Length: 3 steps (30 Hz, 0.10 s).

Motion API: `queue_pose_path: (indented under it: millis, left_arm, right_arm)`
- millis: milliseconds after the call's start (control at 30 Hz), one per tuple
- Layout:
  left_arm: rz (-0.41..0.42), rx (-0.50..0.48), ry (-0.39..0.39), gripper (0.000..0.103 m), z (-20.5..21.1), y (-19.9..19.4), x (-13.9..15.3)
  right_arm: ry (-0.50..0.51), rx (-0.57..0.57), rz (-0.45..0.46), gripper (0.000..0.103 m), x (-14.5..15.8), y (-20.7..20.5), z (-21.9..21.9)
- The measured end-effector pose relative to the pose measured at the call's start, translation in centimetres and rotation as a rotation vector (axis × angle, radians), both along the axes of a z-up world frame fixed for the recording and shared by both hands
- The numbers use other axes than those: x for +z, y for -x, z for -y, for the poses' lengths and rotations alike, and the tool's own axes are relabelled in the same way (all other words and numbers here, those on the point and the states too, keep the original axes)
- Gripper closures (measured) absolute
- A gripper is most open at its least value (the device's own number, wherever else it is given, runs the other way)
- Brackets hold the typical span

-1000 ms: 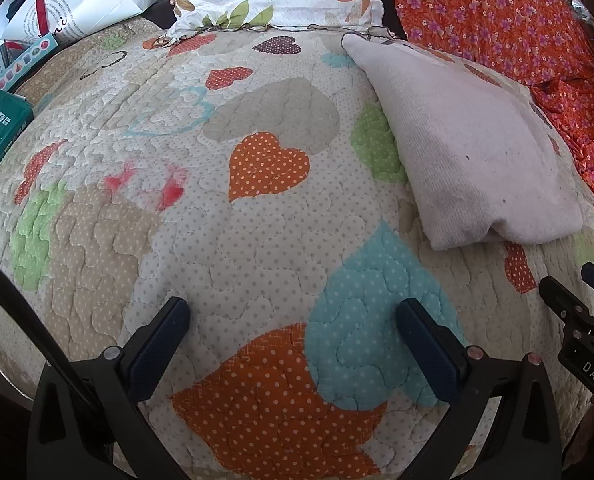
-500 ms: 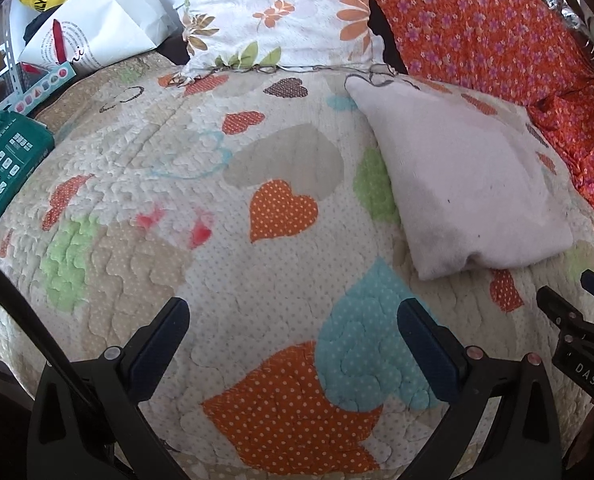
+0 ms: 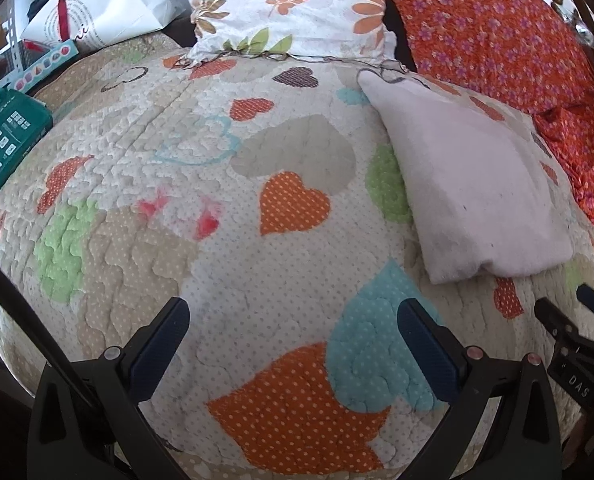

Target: Fold small clothes

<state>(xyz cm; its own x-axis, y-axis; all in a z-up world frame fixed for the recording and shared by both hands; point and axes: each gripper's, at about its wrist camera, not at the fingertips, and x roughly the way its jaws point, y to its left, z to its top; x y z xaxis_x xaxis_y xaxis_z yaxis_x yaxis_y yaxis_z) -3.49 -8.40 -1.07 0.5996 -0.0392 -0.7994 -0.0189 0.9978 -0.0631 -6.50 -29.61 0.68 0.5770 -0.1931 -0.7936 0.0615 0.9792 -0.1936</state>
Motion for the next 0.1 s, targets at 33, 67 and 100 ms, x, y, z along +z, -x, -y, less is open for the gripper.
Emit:
queue_pose_path:
  millis: [33,67,100]
  left_arm:
    - [0.003,0.002,0.002,0.000,-0.26,-0.24,0.22]
    - [0.004,0.003,0.003,0.000,-0.49,-0.42,0.36]
    - [0.007,0.005,0.006,0.000,-0.81,-0.69,0.59]
  right_arm:
    - [-0.006,-0.001,-0.003,0.021,-0.01,-0.03,0.07]
    - [-0.017,-0.003,-0.006,0.021,0.01,-0.05,0.21]
    - [-0.026,-0.007,-0.006,0.021,0.08,-0.06,0.43]
